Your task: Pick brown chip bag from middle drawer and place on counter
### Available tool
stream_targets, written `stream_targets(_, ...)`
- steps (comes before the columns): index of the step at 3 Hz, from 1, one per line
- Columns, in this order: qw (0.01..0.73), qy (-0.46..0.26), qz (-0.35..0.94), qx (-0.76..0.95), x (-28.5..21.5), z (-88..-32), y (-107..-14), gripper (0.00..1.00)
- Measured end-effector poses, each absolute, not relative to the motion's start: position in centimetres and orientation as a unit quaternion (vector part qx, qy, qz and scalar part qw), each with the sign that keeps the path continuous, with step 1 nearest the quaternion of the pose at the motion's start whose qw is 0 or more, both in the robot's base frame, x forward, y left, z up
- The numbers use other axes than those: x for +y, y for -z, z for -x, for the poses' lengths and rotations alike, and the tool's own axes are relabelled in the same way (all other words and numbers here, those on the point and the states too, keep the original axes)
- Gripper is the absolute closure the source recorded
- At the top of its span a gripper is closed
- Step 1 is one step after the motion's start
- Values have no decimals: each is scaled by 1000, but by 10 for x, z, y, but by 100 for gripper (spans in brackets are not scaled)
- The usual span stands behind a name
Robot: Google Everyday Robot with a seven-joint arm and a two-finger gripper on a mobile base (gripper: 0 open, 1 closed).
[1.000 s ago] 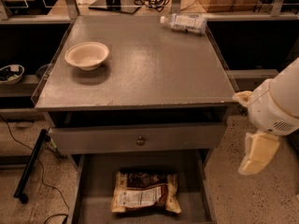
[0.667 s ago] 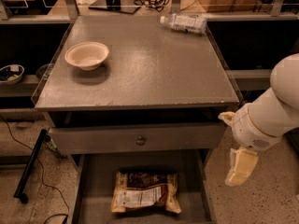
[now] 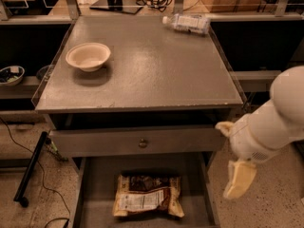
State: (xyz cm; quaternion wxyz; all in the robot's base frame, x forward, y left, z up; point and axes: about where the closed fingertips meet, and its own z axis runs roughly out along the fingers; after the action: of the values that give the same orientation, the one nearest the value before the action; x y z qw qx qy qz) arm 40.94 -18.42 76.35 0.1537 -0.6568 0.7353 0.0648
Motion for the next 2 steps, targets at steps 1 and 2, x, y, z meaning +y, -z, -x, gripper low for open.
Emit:
stream_targets(1,150,-84,669,723,-163,-395,-746,0)
stream_targets(2,151,-116,679,709,-135,-386,-724,0)
